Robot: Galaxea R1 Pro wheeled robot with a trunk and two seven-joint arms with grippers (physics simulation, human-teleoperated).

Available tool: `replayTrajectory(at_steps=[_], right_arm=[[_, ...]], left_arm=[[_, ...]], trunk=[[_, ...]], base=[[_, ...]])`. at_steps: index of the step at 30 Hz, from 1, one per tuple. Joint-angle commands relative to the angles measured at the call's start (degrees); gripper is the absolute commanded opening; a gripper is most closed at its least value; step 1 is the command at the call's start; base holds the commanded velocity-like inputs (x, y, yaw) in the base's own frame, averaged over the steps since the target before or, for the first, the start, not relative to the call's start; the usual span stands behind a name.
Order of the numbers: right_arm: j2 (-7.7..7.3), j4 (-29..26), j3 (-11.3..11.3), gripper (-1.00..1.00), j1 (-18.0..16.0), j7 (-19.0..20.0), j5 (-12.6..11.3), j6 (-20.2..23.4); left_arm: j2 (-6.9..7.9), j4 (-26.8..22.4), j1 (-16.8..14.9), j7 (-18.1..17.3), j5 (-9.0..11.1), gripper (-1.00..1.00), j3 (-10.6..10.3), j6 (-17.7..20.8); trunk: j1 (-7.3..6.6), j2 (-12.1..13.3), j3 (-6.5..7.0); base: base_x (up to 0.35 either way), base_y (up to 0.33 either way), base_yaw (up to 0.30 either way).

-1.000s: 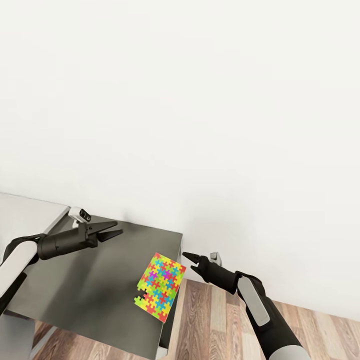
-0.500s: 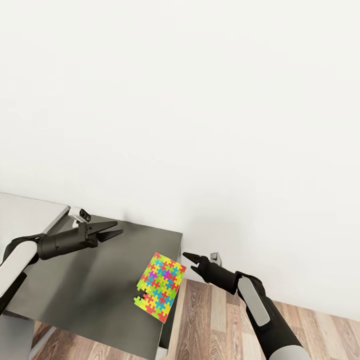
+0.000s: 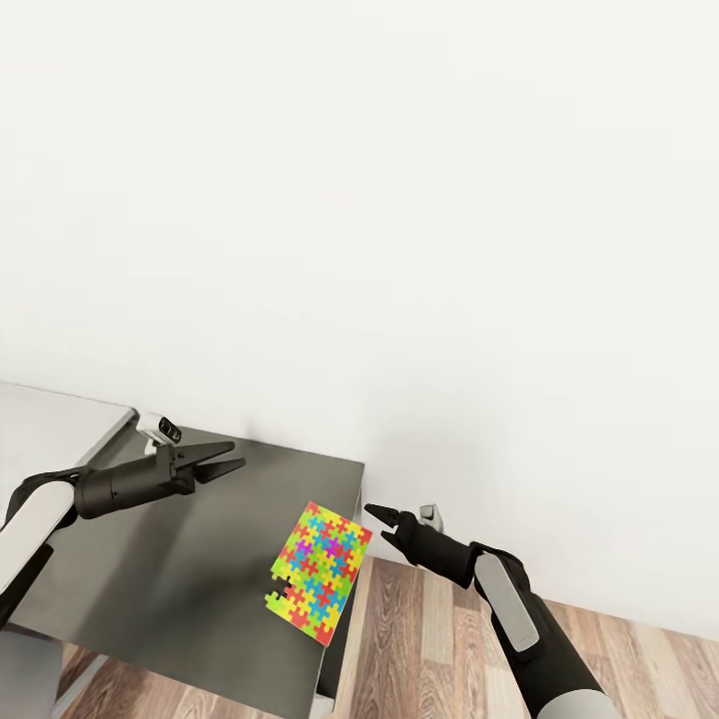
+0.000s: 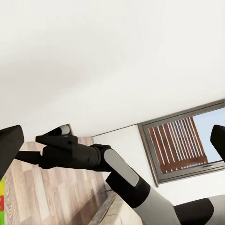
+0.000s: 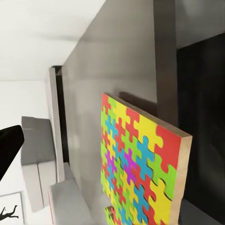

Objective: Put all the toys in the child's room - the three board games (two on the bed and one on the table), the two jigsaw puzzles on the table, and the tennis ball on the table - inside the toy box on the table in the child's room.

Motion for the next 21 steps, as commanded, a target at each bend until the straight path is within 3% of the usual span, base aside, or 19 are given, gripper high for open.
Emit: replayTrajectory(at_steps=[1, 7, 21], right_arm=[[0.02, 0.0, -0.1, 1.0, 0.0, 0.1, 0.0, 0.2], [0.09, 0.1, -0.1, 1.0, 0.0, 0.0, 0.3, 0.2], [0.55, 5.4, 0.2, 1.0, -0.1, -0.8, 0.5, 0.2]], left_arm=[[0.04, 0.0, -0.1, -0.2, 0.0, 1.0, -0.1, 0.2], [0.08, 0.0, -0.1, -0.2, 0.0, 1.0, -0.1, 0.2], [0.13, 0.0, -0.1, -0.2, 0.0, 1.0, 0.0, 0.2]], trunk=[[0.23, -0.5, -0.23], [1.55, -2.9, -1.31], [1.55, -2.9, -1.31]], base=[[0.0, 0.0, 0.0], [0.0, 0.0, 0.0], [0.0, 0.0, 0.0]])
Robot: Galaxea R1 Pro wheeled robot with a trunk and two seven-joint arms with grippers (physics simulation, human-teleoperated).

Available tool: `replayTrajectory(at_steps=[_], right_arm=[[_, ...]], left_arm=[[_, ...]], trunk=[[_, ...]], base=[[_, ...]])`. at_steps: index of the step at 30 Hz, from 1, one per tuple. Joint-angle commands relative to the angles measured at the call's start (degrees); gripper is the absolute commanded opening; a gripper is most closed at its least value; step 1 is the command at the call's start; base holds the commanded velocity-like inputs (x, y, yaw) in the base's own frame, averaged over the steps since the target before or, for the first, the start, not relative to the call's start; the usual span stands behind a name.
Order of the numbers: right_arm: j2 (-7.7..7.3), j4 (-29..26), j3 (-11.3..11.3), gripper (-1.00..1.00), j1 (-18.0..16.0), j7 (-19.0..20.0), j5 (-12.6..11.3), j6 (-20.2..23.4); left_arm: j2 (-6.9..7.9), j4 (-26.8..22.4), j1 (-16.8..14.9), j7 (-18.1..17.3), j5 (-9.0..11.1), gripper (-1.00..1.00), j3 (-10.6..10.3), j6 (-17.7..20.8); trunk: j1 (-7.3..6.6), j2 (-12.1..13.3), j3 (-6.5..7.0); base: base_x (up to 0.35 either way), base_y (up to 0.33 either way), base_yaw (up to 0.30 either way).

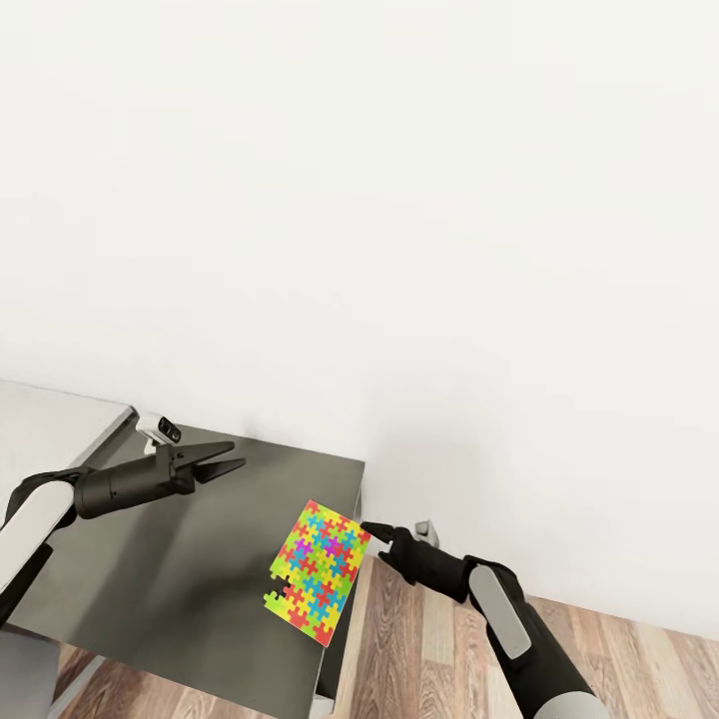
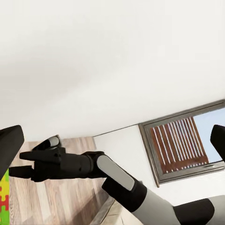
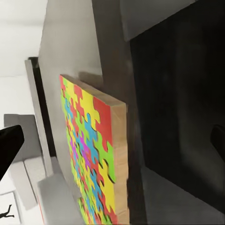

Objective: Put all the toys in the child's room - the three board games (two on the bed and one on the table), the two jigsaw puzzles on the table, and the tennis ball on the table - inside the toy box on the table in the child's room.

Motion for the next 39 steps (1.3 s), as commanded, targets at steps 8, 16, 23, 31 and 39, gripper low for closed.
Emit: replayTrajectory(at_steps=[8, 16, 23, 31, 39], right_arm=[[0.38, 1.7, 0.0, 1.0, -0.8, 0.0, 0.1, 0.2], [0.47, 1.8, 0.1, 1.0, -0.9, -0.1, 0.2, 0.2], [0.48, 1.8, 0.1, 1.0, -0.9, -0.1, 0.2, 0.2], [0.48, 1.7, 0.2, 1.0, -0.9, -0.1, 0.1, 0.1], [0.44, 1.7, 0.1, 1.0, -0.9, -0.1, 0.1, 0.1]], left_arm=[[0.04, 0.0, -0.1, -0.2, 0.0, 1.0, -0.1, 0.2], [0.04, 0.0, -0.1, -0.2, 0.0, 1.0, 0.0, 0.2], [0.06, 0.1, -0.1, -0.3, 0.0, 1.0, 0.0, 0.2], [0.1, 0.1, -0.1, -0.3, 0.0, 1.0, 0.0, 0.2], [0.1, 0.1, -0.1, -0.3, 0.0, 1.0, 0.0, 0.2]], trunk=[[1.1, -2.0, -0.95], [1.1, -2.0, -0.95], [1.1, -2.0, -0.95], [1.1, -2.0, -0.95], [1.1, -2.0, -0.95]], base=[[0.0, 0.0, 0.0], [0.0, 0.0, 0.0], [0.0, 0.042, 0.0], [0.0, 0.077, 0.0], [0.006, 0.006, 0.0]])
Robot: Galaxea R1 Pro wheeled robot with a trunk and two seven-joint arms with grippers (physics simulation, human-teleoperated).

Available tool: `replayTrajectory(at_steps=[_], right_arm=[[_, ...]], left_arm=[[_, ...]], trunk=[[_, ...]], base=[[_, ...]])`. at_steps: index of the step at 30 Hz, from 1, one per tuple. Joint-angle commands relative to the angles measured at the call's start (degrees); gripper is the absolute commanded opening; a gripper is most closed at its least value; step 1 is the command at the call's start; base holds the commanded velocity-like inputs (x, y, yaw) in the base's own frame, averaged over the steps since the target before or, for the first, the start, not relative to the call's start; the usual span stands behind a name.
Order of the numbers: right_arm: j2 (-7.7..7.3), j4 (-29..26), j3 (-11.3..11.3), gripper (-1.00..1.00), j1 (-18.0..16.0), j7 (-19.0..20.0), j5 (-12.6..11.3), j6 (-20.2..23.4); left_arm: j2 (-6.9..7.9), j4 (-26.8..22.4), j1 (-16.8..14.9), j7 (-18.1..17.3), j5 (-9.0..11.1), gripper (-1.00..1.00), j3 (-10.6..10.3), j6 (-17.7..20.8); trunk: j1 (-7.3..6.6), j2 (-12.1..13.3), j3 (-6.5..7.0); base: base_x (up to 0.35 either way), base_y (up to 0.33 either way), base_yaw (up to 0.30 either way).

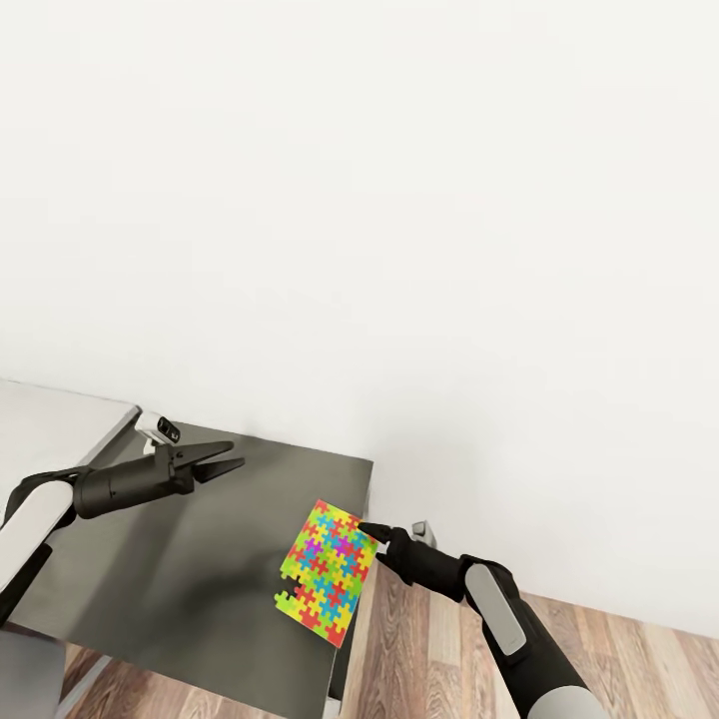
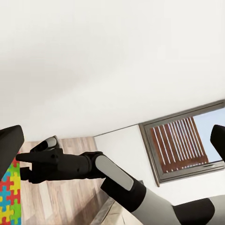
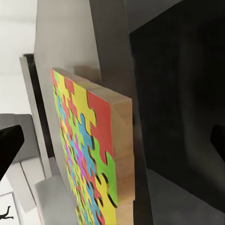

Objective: Put all the toys in the child's room - the three board games (two on the bed and one on the table), the two jigsaw puzzles on the table, and the tennis ball on the table - inside the toy box on the table in the child's room.

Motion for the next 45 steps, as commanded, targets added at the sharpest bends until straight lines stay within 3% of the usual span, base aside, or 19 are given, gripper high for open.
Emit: replayTrajectory(at_steps=[1, 7, 8, 17, 45], right_arm=[[0.0, 0.0, -0.1, 1.0, 0.0, 0.1, 0.0, 0.2], [0.01, 0.0, -0.1, 1.0, 0.0, 0.1, 0.0, 0.2], [0.0, 0.0, -0.1, -1.0, 0.0, 0.1, 0.0, 0.3], [-0.01, 0.0, -0.1, -1.0, 0.0, 0.2, 0.0, 0.4], [-0.12, -0.6, -0.1, -1.0, 0.1, 1.5, -0.2, 0.4]], left_arm=[[0.03, 0.0, -0.1, -0.2, 0.0, 1.0, -0.1, 0.2], [0.03, 0.0, -0.1, -0.2, 0.0, 1.0, -0.1, 0.2], [0.04, 0.0, -0.1, -0.2, 0.0, 1.0, -0.1, 0.2], [0.19, 0.0, -0.1, -0.3, 0.1, 1.0, 0.0, 0.2], [0.75, 0.2, -0.1, -0.3, 0.2, 1.0, 0.5, 0.2]], trunk=[[0.01, 0.0, -0.05], [0.01, 0.0, -0.05], [0.01, 0.0, -0.05], [0.01, 0.0, -0.05], [-6.14, 11.2, 4.98]], base=[[0.062, 0.016, 0.0], [0.096, 0.043, 0.0], [0.032, 0.013, 0.0], [0.006, 0.002, 0.0], [-0.031, 0.0, 0.0]])
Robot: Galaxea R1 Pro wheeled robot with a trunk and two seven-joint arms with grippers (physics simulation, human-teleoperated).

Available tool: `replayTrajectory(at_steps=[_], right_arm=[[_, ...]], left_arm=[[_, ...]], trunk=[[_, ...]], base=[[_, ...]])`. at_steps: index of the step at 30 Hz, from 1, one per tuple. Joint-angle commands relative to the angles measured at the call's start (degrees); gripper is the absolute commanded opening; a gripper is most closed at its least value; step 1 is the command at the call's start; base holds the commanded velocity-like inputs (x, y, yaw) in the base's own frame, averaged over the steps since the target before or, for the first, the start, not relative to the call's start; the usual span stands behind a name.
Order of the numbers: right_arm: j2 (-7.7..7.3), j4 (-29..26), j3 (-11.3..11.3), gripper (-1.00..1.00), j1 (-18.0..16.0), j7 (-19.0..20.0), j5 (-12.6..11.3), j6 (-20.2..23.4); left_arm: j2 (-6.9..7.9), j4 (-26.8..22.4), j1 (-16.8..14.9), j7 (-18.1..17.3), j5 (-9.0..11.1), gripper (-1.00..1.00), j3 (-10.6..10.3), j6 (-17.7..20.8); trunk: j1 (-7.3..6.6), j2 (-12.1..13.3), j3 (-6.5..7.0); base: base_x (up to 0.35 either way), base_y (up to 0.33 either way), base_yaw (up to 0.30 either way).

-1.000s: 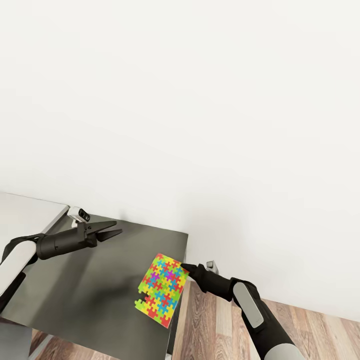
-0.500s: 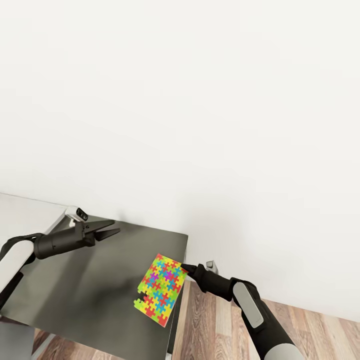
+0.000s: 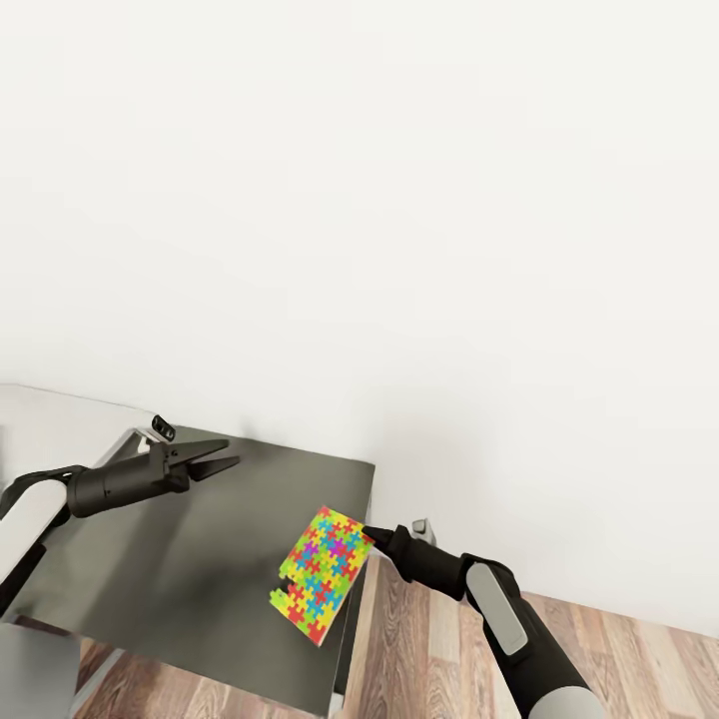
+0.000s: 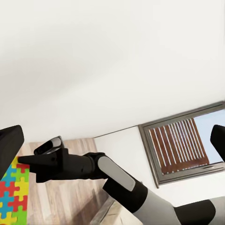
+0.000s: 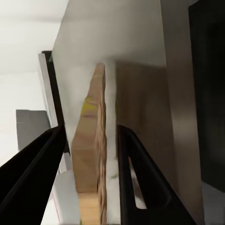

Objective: Put all the toys in the child's room - the three board games (two on the bed and one on the table), the two jigsaw puzzles on the table, and the tennis ball on the table - inside the toy box on the table in the child's room.

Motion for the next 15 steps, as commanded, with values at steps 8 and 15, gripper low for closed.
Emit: replayTrajectory(at_steps=[8, 15], right_arm=[[-0.08, -3.5, -0.1, -1.0, 0.6, 3.2, 0.3, 0.0], [-0.45, -3.8, -0.1, -1.0, 0.7, 3.3, 0.2, 0.0]], left_arm=[[0.06, 0.0, -0.1, -0.2, 0.0, 1.0, -0.1, 0.2], [0.01, 0.0, -0.1, -0.2, 0.0, 1.0, -0.1, 0.2]], trunk=[[-1.76, 3.2, 1.53], [-3.3, 6.0, 3.24]], base=[[-0.008, 0.0, 0.055], [0.0, 0.0, 0.198]])
